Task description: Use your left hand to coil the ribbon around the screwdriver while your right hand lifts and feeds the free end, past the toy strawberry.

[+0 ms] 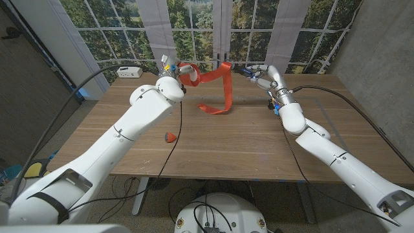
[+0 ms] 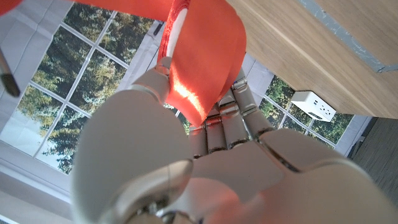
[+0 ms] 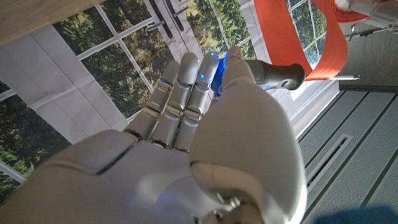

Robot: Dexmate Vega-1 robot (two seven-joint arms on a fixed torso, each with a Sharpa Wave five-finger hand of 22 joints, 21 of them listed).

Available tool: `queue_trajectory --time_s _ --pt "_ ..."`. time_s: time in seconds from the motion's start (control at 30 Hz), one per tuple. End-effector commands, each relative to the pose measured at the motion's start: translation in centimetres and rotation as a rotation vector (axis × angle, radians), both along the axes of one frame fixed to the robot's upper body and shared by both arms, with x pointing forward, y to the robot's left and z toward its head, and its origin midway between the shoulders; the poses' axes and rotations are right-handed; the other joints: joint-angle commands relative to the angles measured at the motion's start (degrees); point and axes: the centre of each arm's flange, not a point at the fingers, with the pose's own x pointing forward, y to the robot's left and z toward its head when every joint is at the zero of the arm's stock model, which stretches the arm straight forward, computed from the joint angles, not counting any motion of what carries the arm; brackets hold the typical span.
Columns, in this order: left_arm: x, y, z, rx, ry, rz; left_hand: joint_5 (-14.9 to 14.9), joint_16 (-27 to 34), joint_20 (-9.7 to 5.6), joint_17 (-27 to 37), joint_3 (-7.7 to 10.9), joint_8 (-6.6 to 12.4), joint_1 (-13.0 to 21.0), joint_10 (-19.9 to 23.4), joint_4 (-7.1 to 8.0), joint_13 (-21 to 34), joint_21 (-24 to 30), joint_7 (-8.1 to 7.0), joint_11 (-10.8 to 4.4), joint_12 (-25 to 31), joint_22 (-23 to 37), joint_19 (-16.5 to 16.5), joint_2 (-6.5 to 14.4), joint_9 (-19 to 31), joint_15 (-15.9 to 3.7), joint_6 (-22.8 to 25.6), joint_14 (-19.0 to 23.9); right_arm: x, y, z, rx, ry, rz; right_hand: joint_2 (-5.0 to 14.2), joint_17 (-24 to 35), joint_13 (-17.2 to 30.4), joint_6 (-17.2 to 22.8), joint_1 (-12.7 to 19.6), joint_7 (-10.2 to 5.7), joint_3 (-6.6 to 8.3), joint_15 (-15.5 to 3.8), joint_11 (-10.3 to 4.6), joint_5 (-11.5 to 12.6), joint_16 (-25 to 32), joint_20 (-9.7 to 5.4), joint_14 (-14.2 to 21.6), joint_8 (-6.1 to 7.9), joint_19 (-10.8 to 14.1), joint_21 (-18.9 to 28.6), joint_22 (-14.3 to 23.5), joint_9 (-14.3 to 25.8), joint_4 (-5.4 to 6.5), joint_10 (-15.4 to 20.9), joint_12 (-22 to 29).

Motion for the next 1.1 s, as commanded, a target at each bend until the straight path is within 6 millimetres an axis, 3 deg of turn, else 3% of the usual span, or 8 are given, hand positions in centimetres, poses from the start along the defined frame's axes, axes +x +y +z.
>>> queue_trajectory --time_s 0.03,0.4,0.73,1.1 --pt "0.1 0.2 1.6 -0.020 -0.060 0.006 0.4 0.2 -0.27 2.8 1.44 -0.22 4.4 13.5 0.75 12.5 0.4 -6.79 -13.42 1.1 0.0 0.0 4.8 0.8 -14.90 10.8 11.6 -1.1 1.0 -0.4 -0.050 -0.025 0.041 1.49 0.3 0.2 14.7 -0.6 2.71 0.35 -5.88 0.05 0.5 0.0 -1.15 0.0 0.18 -0.2 0.7 0.1 4.1 0.41 0.4 -0.4" --pt "0.4 -0.1 3.1 -0.039 -0.097 -0.044 0.4 0.0 -0.41 2.7 1.43 -0.48 4.4 13.6 0.77 12.5 0.9 -6.79 -13.50 0.9 -0.4 -0.2 4.8 0.9 -14.99 10.8 11.6 -3.3 3.6 -0.3 -0.222 -0.122 -0.001 1.43 0.6 0.4 14.7 -0.8 2.54 0.35 -5.85 -0.02 0.5 -0.4 -1.26 -0.1 0.06 -0.6 1.3 0.0 4.3 0.55 0.3 -0.5" --pt "-1.8 -0.6 5.8 -0.009 -0.157 -0.068 0.4 -0.1 -0.40 2.7 1.40 -0.62 4.4 13.6 0.80 12.6 1.2 -6.80 -13.60 0.7 -0.7 -0.4 4.8 0.9 -14.90 11.0 11.7 -1.2 3.8 -1.7 -0.238 -0.020 -0.009 1.39 0.5 0.4 14.9 -0.8 2.36 0.36 -5.94 -0.17 0.5 -0.6 -1.28 0.1 -0.03 -0.6 1.7 -0.1 4.1 0.55 0.4 -0.6" --pt "-4.1 -1.2 7.3 0.010 -0.224 -0.099 0.4 -0.1 -0.35 2.8 1.33 -0.78 4.4 13.7 0.81 12.6 1.6 -6.86 -13.58 0.5 -0.9 -0.5 4.7 1.1 -15.05 11.0 11.7 0.4 3.9 -2.4 -0.234 0.088 0.019 1.32 0.5 0.2 15.1 -0.7 2.45 0.39 -5.88 -0.04 0.6 -0.8 -1.32 0.1 -0.16 -0.9 2.2 -0.2 4.0 0.46 0.5 -0.8"
